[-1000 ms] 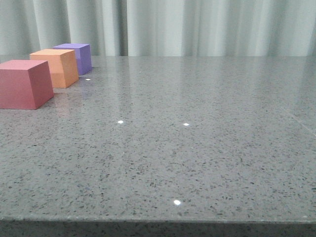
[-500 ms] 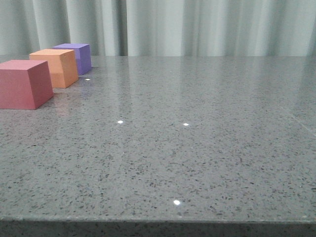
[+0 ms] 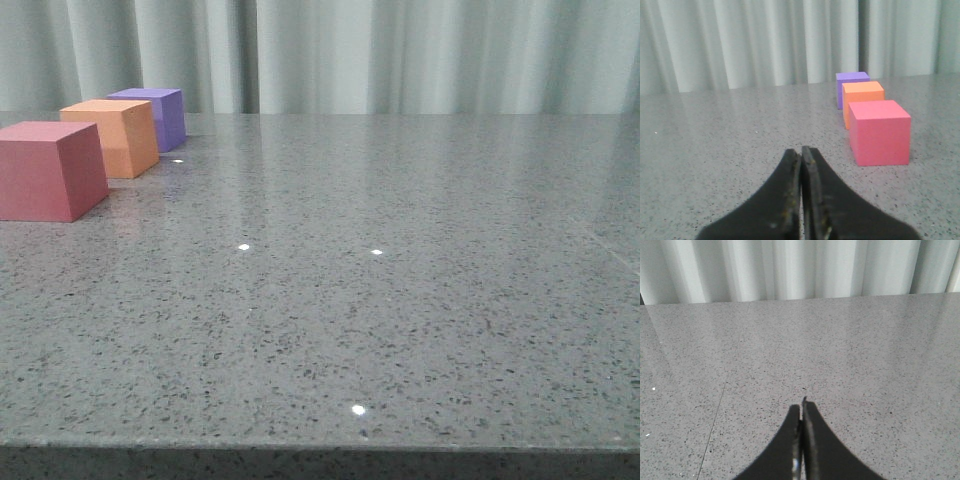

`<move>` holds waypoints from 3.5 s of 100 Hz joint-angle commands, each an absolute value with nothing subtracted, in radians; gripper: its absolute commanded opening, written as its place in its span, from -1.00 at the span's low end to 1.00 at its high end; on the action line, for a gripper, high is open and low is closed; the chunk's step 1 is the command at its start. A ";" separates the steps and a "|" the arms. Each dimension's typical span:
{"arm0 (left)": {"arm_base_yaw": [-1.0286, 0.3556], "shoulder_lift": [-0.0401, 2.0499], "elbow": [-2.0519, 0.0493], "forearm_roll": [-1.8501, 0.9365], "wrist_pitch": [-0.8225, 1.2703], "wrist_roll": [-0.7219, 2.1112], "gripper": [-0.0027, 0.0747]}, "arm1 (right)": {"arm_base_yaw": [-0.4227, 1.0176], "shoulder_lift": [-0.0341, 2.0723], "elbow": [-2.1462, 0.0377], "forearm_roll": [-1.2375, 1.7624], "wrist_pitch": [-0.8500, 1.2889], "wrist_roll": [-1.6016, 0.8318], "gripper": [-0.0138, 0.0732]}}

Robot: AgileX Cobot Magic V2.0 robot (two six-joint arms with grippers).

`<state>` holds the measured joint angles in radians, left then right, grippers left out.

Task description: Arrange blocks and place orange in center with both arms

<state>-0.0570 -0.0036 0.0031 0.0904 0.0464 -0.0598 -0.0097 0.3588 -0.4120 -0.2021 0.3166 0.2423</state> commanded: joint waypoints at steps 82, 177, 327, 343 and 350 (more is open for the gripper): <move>-0.026 -0.040 0.045 0.077 -0.039 -0.062 -0.98 | -0.016 0.365 -0.437 -0.221 0.245 0.240 -0.84; -0.026 -0.040 0.045 0.077 -0.039 -0.062 -0.98 | -0.014 0.092 -0.254 -0.099 0.158 0.239 -0.84; -0.026 -0.040 0.045 0.077 -0.036 -0.062 -0.98 | 0.102 -0.031 0.010 -0.096 -0.006 0.185 -0.84; -0.026 -0.040 0.045 0.077 -0.036 -0.062 -0.98 | 0.102 -0.031 0.010 -0.096 -0.006 0.185 -0.84; -0.026 -0.040 0.045 0.077 -0.036 -0.062 -0.98 | 0.102 -0.031 0.010 -0.096 -0.006 0.185 -0.84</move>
